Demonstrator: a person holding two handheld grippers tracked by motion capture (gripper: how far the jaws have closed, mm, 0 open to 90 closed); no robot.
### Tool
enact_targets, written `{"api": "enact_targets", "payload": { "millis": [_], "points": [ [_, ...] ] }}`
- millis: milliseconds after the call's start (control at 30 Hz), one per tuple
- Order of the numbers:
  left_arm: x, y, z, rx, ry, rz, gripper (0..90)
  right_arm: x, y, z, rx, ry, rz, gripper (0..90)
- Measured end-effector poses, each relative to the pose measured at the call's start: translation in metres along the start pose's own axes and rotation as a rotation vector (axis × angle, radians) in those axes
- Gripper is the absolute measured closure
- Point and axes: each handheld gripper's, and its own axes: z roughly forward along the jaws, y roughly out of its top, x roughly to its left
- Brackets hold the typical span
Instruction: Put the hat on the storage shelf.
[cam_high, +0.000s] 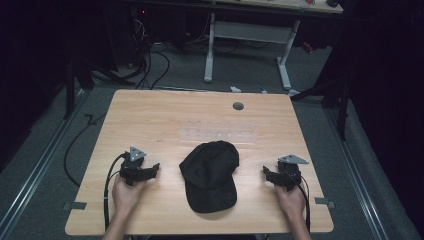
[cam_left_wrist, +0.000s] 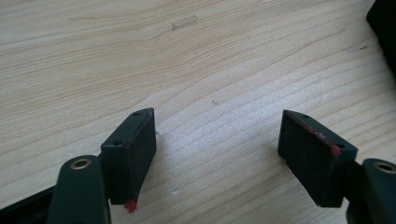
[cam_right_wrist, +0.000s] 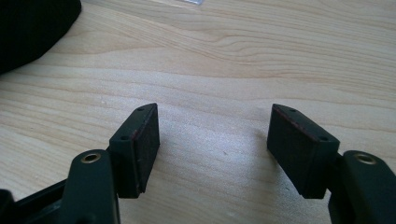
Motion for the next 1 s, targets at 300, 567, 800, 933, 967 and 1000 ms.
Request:
{"api": "enact_targets", "payload": {
  "millis": [300,567,800,933,967,1000],
  "points": [
    [0.0000,0.0000,-0.0001,0.000,0.001,0.001,28.0,0.0000,0.0000,0.0001,0.000,0.001,-0.002,34.6],
    [0.0001,0.0002,-0.0001,-0.001,0.001,-0.003,28.6,-0.0010,0.0000,-0.0001,0.000,0.005,-0.002,36.0],
    [0.0003,0.0004,-0.0002,0.000,0.000,-0.007,28.6,-0.0011,0.0003,-0.0005,0.004,0.011,-0.007,36.0],
    [-0.0001,0.0000,-0.0001,0.002,-0.001,-0.002,27.4,-0.0007,0.0000,-0.0008,0.005,0.011,-0.006,36.0],
    [-0.0001,0.0000,-0.0001,0.002,-0.001,-0.002,27.4,-0.0007,0.0000,-0.0008,0.005,0.011,-0.006,36.0],
    [-0.0002,-0.0001,0.0000,0.002,0.000,0.002,27.4,-0.0006,0.0000,-0.0008,0.005,0.011,-0.005,36.1]
  ]
}}
